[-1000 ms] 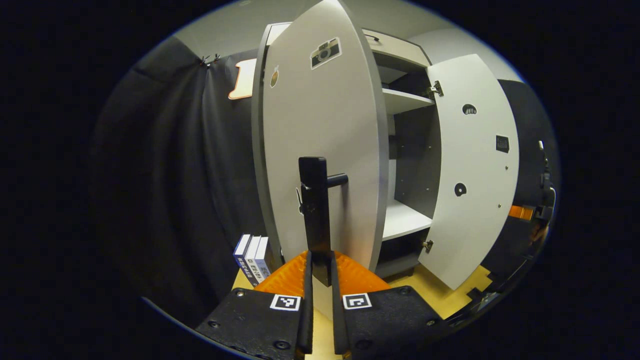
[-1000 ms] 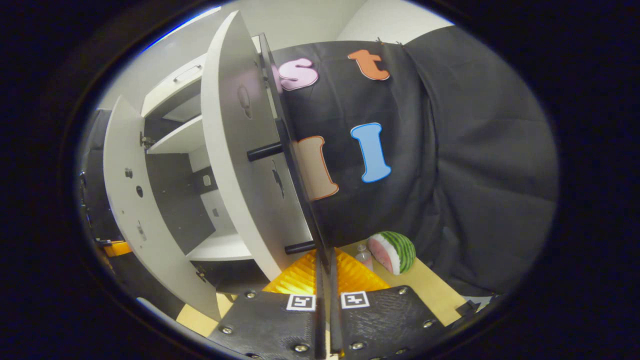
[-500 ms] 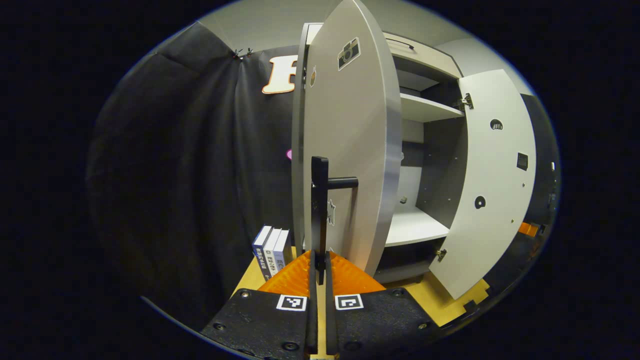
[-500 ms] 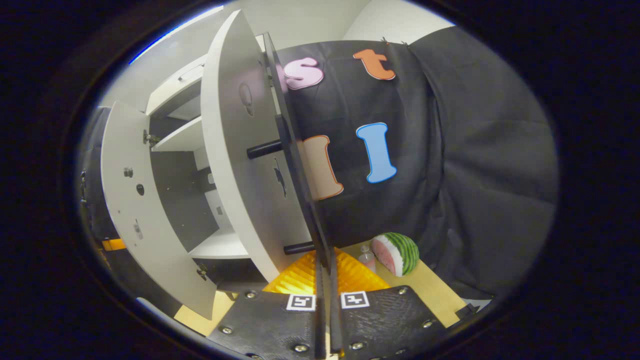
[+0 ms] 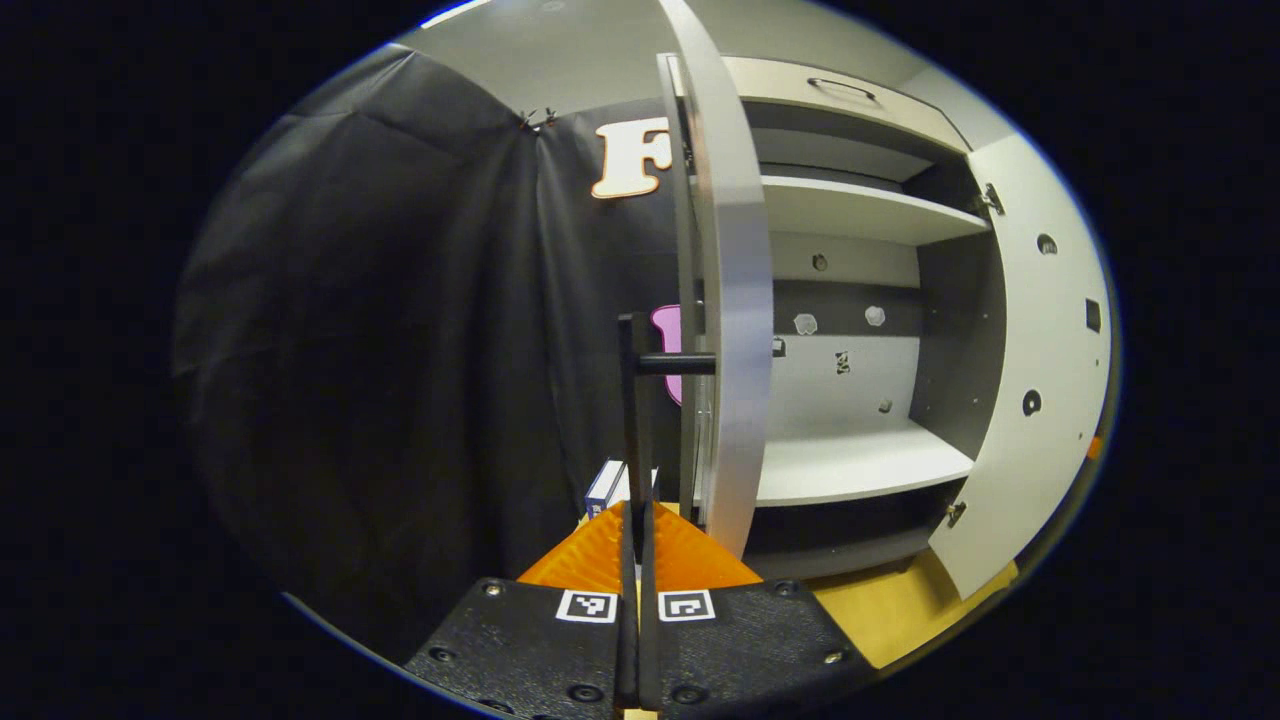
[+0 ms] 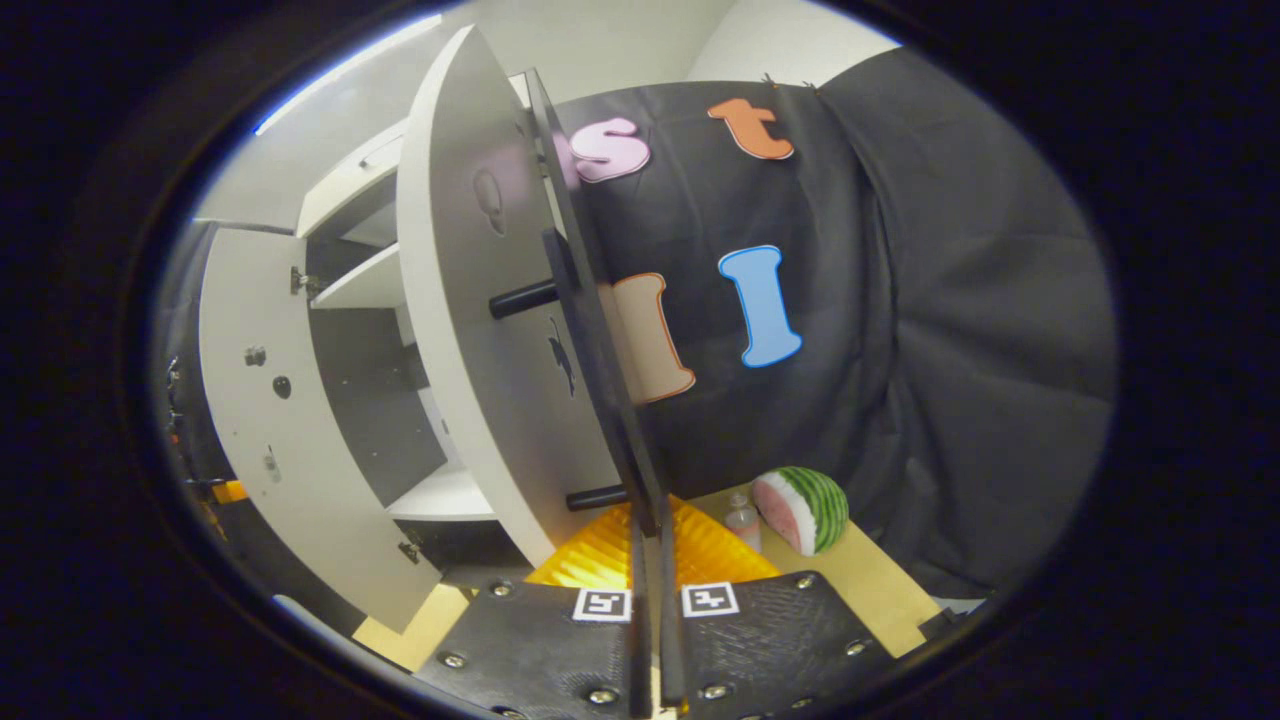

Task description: Open the right door of the double-door shoe cabinet with the right hand, and open the left door with the left hand.

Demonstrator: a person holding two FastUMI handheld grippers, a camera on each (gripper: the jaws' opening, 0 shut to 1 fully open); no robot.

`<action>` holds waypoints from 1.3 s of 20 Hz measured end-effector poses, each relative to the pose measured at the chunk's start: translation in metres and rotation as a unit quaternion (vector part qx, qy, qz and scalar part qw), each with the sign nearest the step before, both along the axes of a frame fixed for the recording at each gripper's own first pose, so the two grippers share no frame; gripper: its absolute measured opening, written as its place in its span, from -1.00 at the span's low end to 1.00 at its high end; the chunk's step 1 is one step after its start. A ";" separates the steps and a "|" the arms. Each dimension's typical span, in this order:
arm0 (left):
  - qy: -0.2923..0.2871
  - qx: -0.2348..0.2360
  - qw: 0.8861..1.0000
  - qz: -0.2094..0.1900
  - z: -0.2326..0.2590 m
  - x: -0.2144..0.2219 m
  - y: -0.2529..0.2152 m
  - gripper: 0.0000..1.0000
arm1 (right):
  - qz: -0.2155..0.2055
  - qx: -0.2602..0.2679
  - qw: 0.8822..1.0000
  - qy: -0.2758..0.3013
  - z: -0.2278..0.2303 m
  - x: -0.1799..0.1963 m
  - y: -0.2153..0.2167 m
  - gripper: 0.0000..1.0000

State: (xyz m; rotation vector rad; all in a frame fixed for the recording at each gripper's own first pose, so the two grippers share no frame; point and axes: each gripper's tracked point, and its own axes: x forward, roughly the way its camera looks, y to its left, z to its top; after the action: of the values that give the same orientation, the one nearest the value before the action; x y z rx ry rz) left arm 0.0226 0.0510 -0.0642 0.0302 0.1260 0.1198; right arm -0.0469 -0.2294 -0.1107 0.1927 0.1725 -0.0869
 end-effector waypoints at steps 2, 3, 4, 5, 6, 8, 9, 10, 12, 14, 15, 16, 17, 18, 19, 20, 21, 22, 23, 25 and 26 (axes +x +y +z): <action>-0.006 -0.004 1.000 -0.003 0.000 0.000 0.011 -0.98 | 0.000 -0.001 1.000 0.001 0.000 0.001 0.001 -0.91; -0.005 -0.001 1.000 -0.004 0.001 -0.002 0.013 -0.98 | -0.001 -0.002 1.000 0.001 0.000 0.001 0.001 -0.92; -0.007 0.003 1.000 -0.005 0.002 -0.003 0.011 -0.97 | -0.001 -0.003 1.000 0.003 0.000 0.001 0.000 -0.91; -0.004 0.003 1.000 -0.006 0.002 -0.003 0.009 -0.98 | 0.000 -0.005 1.000 0.005 0.000 0.000 0.001 -0.91; -0.003 0.004 1.000 -0.006 0.002 -0.003 0.009 -0.99 | 0.001 -0.007 1.000 0.007 -0.001 0.001 0.001 -0.91; 0.004 0.012 1.000 -0.006 0.002 -0.002 0.008 -1.00 | 0.002 -0.014 1.000 0.011 0.000 0.001 0.002 -0.91; 0.007 0.018 1.000 -0.005 0.003 -0.001 0.008 -0.98 | 0.003 -0.016 1.000 0.013 0.000 0.000 0.002 -0.91; 0.010 0.023 1.000 -0.004 0.001 -0.004 0.009 -1.00 | 0.003 -0.020 1.000 0.017 -0.002 -0.001 0.002 -0.91; 0.013 0.035 0.999 -0.001 0.005 -0.008 0.009 -1.00 | 0.002 -0.027 0.999 0.018 -0.002 -0.008 0.002 -0.91; 0.009 0.055 0.998 0.000 0.013 -0.010 0.008 -0.99 | -0.006 -0.034 0.999 0.013 0.004 -0.015 0.002 -0.91; 0.008 0.063 0.998 0.002 0.017 -0.010 0.007 -1.00 | -0.012 -0.041 0.999 0.010 0.007 -0.019 0.001 -0.91; 0.005 0.067 0.998 0.002 0.019 -0.011 0.004 -0.99 | -0.018 -0.053 0.998 0.007 0.011 -0.024 0.002 -0.91; 0.003 0.064 0.998 0.000 0.022 -0.010 0.000 -0.94 | -0.024 -0.069 0.997 0.004 0.016 -0.029 0.001 -0.91; 0.001 0.056 0.998 -0.005 0.024 -0.014 -0.003 -0.99 | -0.028 -0.085 0.996 0.003 0.022 -0.032 0.001 -0.91; -0.001 0.046 0.999 -0.012 0.028 -0.016 -0.010 -0.99 | -0.029 -0.100 0.995 0.000 0.028 -0.037 0.005 -0.91; -0.003 0.038 0.999 -0.021 0.030 -0.019 -0.020 -1.00 | -0.027 -0.112 0.993 -0.004 0.034 -0.043 0.009 -0.91; -0.005 0.036 0.999 -0.032 0.033 -0.021 -0.032 -1.00 | -0.025 -0.123 0.992 -0.006 0.039 -0.049 0.015 -0.91; -0.010 0.039 0.998 -0.044 0.035 -0.022 -0.042 -1.00 | -0.021 -0.129 0.991 -0.008 0.044 -0.055 0.021 -0.91; -0.012 0.043 0.998 -0.055 0.039 -0.023 -0.052 -1.00 | -0.018 -0.133 0.991 -0.012 0.049 -0.060 0.027 -0.91; -0.016 0.039 0.996 -0.083 0.047 -0.020 -0.075 -0.99 | -0.005 -0.131 0.991 -0.032 0.069 -0.068 0.044 -0.91; -0.020 0.032 0.994 -0.102 0.051 -0.021 -0.089 -0.99 | 0.001 -0.131 0.990 -0.045 0.081 -0.071 0.053 -0.92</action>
State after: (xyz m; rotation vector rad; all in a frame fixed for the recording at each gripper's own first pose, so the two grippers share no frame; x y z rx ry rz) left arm 0.0018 -0.0385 -0.0132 0.1035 0.0780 -0.0790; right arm -0.1176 -0.1767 -0.0298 -0.0655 0.0698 -0.0974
